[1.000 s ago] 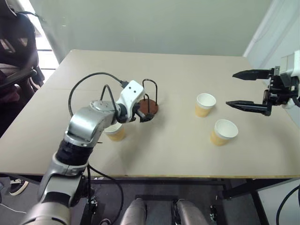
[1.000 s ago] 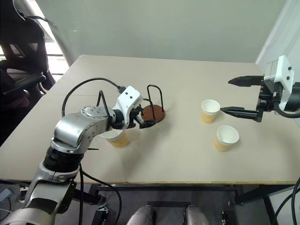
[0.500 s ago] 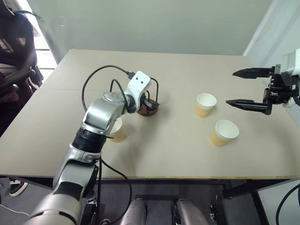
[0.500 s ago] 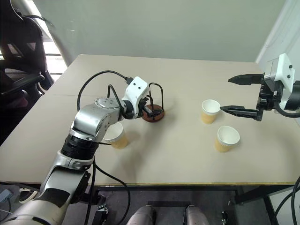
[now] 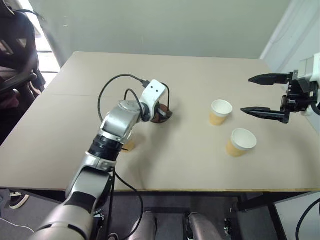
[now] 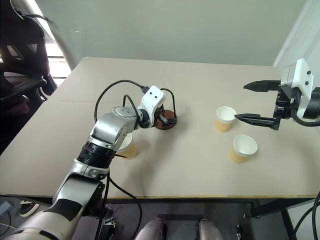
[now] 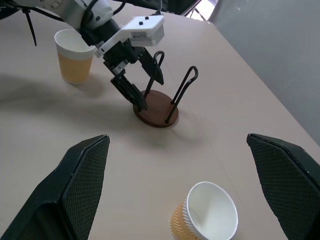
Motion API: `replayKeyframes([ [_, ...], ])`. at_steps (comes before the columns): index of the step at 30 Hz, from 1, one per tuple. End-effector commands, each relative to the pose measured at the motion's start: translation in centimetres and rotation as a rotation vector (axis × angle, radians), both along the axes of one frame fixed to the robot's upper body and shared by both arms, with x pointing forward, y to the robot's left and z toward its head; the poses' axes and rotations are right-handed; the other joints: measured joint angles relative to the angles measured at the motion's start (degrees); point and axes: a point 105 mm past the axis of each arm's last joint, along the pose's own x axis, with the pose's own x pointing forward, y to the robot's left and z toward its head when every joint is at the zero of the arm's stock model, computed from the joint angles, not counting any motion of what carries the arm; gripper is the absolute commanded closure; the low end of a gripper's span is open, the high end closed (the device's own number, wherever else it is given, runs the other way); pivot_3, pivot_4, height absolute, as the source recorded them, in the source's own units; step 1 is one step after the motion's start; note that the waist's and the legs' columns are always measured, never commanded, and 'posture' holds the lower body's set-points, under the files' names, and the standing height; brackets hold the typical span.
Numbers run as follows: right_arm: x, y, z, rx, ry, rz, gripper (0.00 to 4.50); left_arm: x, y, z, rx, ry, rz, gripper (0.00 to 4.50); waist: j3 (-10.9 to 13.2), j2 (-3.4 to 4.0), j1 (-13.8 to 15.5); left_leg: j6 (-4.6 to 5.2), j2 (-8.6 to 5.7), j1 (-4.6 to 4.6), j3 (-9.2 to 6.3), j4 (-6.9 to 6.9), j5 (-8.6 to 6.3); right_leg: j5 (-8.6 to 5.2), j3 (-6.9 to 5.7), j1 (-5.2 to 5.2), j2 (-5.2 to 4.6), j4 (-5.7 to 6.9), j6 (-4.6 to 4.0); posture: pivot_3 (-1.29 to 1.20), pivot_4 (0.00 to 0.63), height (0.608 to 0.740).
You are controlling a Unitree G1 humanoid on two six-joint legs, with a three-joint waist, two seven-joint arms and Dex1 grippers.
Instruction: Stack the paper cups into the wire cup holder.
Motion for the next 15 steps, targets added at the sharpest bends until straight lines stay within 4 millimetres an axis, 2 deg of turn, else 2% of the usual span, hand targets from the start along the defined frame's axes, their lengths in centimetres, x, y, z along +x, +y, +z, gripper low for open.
replayKeyframes([
  [1,-0.85,-0.37,1.87,-0.001,-0.074,-0.011,0.00,0.46,-0.72,2.47,-0.013,-0.087,-0.024,0.20,0.00,0.00,0.02,0.02,0.00,-0.01,0.00,0.07,-0.01,0.00,0.00,0.00,0.00,0.00,0.01,0.00,0.150,0.740],
  [4,-0.90,-0.48,1.87,-0.003,-0.073,-0.018,0.00,0.52,-0.89,2.67,-0.018,-0.095,-0.033,1.00,0.00,0.01,0.06,0.06,-0.01,-0.03,0.02,0.11,-0.03,0.00,0.02,0.02,0.00,-0.02,0.02,0.00,0.150,0.740],
  [13,-0.94,-0.69,1.89,-0.006,-0.075,-0.030,0.00,0.41,-0.50,2.60,-0.003,-0.098,-0.039,4.29,0.01,0.01,0.14,0.10,0.00,-0.02,0.08,0.19,-0.06,0.00,0.04,0.03,0.00,-0.01,0.02,0.00,0.150,0.740],
  [14,-0.90,-0.69,1.89,-0.006,-0.076,-0.031,0.00,0.40,-0.47,2.60,-0.001,-0.099,-0.040,4.48,0.01,0.01,0.13,0.10,0.00,-0.03,0.08,0.20,-0.06,0.00,0.04,0.03,0.00,-0.01,0.02,0.00,0.150,0.740],
  [15,-0.88,-0.70,1.90,-0.006,-0.076,-0.031,0.00,0.35,-0.44,2.61,0.000,-0.099,-0.043,4.48,0.01,0.01,0.13,0.10,0.00,-0.03,0.08,0.20,-0.06,0.00,0.05,0.03,0.00,-0.01,0.02,0.00,0.150,0.740],
])
